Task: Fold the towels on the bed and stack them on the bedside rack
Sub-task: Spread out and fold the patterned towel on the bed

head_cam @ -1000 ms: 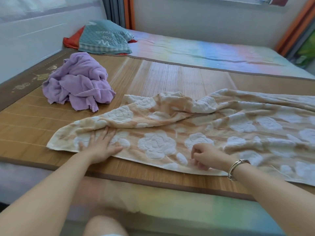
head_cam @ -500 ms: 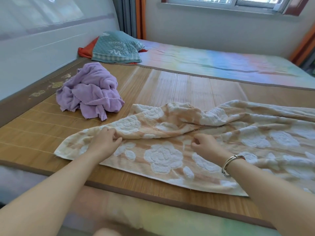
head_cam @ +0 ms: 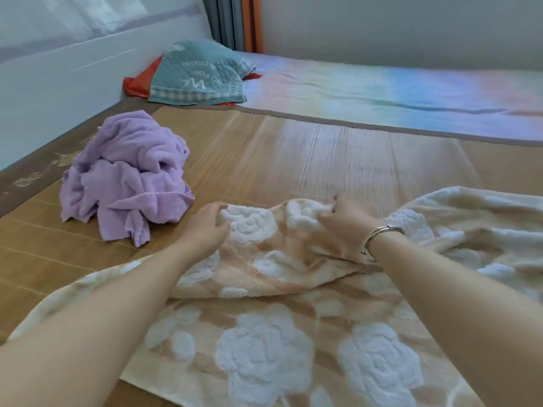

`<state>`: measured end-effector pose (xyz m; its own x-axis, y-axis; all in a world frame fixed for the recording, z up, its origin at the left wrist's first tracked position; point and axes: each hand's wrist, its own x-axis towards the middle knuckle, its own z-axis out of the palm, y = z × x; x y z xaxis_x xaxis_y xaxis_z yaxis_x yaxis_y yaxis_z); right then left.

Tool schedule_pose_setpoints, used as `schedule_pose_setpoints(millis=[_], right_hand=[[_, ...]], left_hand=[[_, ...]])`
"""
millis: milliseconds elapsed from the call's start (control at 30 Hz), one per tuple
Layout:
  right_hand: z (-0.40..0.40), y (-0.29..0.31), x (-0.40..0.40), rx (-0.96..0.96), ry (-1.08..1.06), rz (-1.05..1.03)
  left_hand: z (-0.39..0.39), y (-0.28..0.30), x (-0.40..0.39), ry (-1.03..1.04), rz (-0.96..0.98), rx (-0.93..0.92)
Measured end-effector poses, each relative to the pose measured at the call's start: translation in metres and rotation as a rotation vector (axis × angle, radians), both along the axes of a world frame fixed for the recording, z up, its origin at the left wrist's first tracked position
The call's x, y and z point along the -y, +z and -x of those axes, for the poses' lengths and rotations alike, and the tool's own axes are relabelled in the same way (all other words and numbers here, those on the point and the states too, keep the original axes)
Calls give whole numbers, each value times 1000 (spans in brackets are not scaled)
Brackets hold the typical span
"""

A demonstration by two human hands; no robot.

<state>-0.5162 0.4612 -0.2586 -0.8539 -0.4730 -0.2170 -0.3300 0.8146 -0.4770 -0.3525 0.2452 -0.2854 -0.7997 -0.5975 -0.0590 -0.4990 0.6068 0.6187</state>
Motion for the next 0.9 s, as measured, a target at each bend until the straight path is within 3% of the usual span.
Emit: schedule_pose_setpoints(millis=[200,267,333,433,533,600,667,800,900], right_hand=[[-48,18,-26,95,453,227],[-69,29,-43,119,651,123],[-83,36,-58,280,777,-44],[-88,42,-71,539,711,-136],[-76,31,-68,350,518,-95],[-67,27,-64,225,436,-99],[-61,23,-65,167,428,-135],[-61,24,-62,254,441,-254],[-68,21,-60,192,505,-291]], left_hand=[[22,28,-31,-80,-32,-63],[19,41,-38,-144,-24,-75],[16,51,-45,-246,-56,-2],[6,58,-59,-352,-125,346],[-5,52,-62,-460,107,652],[-11,50,-65,-479,213,695],[-16,54,-69,-469,198,706],[-19,54,-74,-493,197,742],[-13,51,-73,-443,168,713]])
